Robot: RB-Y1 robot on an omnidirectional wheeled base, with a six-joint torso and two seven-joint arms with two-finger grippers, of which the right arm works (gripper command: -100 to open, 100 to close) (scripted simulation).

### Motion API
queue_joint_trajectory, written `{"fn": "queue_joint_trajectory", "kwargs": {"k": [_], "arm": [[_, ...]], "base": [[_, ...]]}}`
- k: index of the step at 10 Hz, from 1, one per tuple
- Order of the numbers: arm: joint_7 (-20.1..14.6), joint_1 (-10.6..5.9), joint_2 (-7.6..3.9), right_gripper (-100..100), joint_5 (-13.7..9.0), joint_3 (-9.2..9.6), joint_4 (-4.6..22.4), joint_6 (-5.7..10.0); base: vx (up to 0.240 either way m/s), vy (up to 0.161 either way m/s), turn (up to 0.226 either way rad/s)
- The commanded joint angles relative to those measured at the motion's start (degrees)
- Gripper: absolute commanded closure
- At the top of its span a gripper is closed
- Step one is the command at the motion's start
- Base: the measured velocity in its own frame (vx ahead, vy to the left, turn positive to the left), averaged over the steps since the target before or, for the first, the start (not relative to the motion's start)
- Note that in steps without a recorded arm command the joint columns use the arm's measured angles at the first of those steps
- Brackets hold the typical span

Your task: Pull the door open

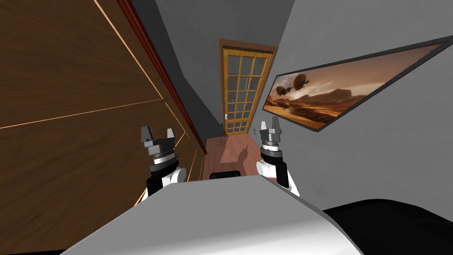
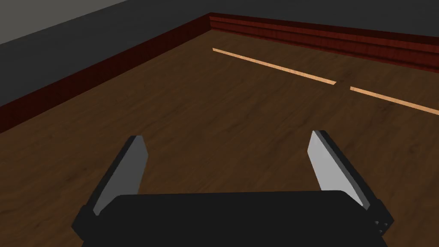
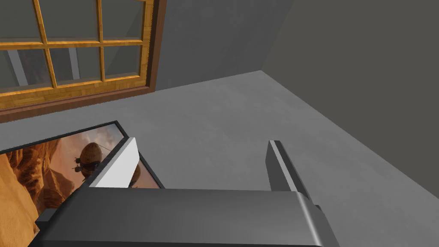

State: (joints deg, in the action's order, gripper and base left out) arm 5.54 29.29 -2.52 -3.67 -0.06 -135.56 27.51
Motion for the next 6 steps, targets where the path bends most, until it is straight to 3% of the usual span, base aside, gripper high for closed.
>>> {"fn": "queue_joint_trajectory", "kwargs": {"k": [1,4,6], "arm": [[1.1,-0.16,-0.22,-100,-0.2,-0.06,0.9,0.23],[3.8,-0.56,-0.70,-100,-0.7,-0.22,3.2,0.80],[5.7,-0.84,-0.99,-100,-1.0,-0.33,4.8,1.19]], "base": [[0.033,-0.134,0.027],[0.111,-0.194,0.065],[0.124,-0.102,0.060]]}}
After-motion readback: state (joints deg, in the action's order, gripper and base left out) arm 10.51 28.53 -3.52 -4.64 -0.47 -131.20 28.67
